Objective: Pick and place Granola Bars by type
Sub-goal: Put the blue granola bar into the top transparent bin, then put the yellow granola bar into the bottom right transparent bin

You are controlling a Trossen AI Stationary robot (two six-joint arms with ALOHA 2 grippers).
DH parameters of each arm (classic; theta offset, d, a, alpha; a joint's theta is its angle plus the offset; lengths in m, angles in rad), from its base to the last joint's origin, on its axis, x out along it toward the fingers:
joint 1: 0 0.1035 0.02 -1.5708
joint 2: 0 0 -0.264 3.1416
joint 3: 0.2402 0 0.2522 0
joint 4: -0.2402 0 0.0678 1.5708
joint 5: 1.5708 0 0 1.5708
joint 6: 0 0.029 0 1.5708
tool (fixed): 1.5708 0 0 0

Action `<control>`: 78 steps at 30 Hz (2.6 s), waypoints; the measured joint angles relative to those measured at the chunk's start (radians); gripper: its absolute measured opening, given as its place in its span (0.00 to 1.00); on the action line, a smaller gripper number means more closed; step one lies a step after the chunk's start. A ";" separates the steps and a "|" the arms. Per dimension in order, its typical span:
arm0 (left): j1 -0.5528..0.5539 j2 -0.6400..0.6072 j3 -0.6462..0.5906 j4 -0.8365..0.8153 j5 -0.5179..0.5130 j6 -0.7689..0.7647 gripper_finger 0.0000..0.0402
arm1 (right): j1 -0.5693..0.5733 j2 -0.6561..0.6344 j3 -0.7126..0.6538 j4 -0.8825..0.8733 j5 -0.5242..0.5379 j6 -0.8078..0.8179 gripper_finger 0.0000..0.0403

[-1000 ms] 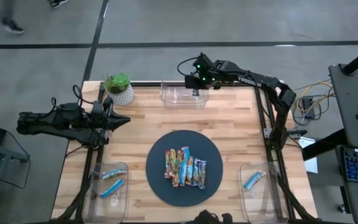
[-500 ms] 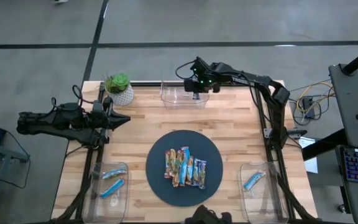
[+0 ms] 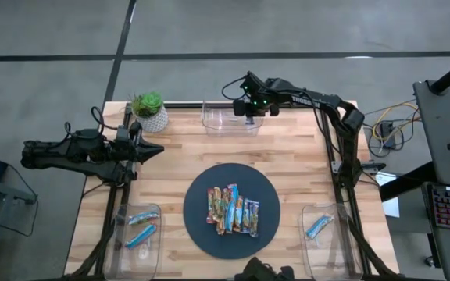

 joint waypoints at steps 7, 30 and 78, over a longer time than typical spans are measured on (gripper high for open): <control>0.000 0.000 0.000 0.000 0.000 0.000 0.00 | 0.001 0.000 0.000 -0.024 0.002 -0.001 0.29; 0.000 0.000 0.000 0.000 0.000 0.002 0.00 | 0.075 -0.060 0.075 -0.015 0.009 -0.125 0.15; 0.000 0.002 0.000 0.069 0.009 -0.113 0.00 | 0.932 -0.371 0.097 -0.021 0.496 -0.160 0.02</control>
